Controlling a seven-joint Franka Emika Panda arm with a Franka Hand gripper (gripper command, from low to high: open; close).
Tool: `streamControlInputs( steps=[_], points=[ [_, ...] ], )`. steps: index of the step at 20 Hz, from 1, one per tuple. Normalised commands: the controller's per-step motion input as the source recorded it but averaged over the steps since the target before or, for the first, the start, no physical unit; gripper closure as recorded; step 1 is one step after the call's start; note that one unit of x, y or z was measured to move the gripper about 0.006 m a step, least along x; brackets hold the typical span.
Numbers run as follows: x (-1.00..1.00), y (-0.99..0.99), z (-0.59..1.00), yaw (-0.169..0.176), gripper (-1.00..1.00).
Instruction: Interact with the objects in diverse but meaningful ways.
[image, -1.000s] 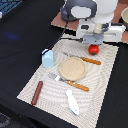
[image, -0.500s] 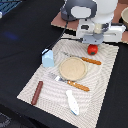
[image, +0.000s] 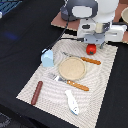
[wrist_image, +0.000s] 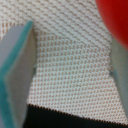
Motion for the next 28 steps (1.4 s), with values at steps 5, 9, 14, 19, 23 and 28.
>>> streamControlInputs(
  steps=[5,9,14,19,23,28],
  points=[
    [0.01,0.05,0.43,-0.018,-1.0],
    [-0.21,-0.07,0.57,-0.018,-1.0],
    [-0.23,-0.18,0.57,-0.041,-1.0],
    [0.0,-0.31,0.22,-0.069,-1.0],
    [0.01,-0.29,0.0,-0.078,-1.0],
    [0.03,-0.24,-0.1,-0.081,-1.0]
  ],
)
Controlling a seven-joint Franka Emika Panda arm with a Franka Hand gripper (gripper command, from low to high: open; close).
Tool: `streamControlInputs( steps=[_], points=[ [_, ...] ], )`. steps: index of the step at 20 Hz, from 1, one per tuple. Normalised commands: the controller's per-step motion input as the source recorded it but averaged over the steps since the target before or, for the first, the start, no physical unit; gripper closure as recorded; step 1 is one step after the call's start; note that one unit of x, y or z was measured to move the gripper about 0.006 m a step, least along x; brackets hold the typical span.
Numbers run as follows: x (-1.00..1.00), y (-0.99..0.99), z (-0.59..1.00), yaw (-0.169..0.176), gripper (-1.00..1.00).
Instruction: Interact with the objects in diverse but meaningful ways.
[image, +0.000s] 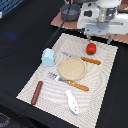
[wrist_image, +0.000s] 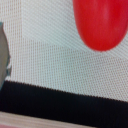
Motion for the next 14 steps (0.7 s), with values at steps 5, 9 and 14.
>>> streamControlInputs(
  steps=[5,9,14],
  points=[
    [-0.01,-0.06,-0.27,-0.036,-1.0],
    [-0.1,0.03,-0.37,-0.003,-1.0],
    [-0.11,0.1,-0.41,0.0,-1.0]
  ],
)
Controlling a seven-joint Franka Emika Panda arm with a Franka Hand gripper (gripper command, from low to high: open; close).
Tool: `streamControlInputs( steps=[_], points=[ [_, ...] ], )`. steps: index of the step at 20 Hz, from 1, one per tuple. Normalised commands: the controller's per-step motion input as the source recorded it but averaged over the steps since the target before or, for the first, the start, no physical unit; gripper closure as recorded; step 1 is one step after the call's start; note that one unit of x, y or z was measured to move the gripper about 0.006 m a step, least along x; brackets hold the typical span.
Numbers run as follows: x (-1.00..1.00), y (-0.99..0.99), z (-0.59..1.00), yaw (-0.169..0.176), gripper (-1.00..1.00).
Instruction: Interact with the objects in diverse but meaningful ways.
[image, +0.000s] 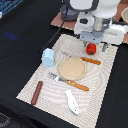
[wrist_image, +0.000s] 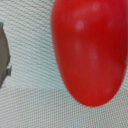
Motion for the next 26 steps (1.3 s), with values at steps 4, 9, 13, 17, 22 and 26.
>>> streamControlInputs(
  steps=[4,9,13,17,22,26],
  points=[
    [-0.1,0.14,-0.37,0.0,1.0],
    [-0.02,0.14,-0.25,0.0,1.0],
    [0.0,0.07,-0.07,-0.003,1.0],
    [0.0,0.03,-0.01,-0.009,1.0],
    [-0.23,-0.03,0.23,-0.011,1.0],
    [-0.55,-0.42,0.45,-0.032,1.0]
  ],
)
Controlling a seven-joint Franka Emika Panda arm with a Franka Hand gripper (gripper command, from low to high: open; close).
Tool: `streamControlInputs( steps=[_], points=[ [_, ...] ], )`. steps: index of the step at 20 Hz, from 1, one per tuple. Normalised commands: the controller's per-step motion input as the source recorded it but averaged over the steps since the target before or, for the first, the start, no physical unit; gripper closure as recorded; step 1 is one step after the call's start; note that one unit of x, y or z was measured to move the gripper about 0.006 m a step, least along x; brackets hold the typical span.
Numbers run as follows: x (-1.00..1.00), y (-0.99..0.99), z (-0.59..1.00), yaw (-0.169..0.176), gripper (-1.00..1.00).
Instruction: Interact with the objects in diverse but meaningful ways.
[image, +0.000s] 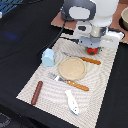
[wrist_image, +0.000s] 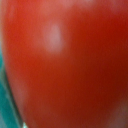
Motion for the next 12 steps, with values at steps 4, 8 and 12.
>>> streamControlInputs(
  steps=[4,8,12],
  points=[
    [-0.15,-0.7,0.65,-0.067,1.0],
    [-0.05,-0.77,0.51,-0.065,1.0],
    [0.0,-0.83,0.26,-0.051,1.0]
  ],
)
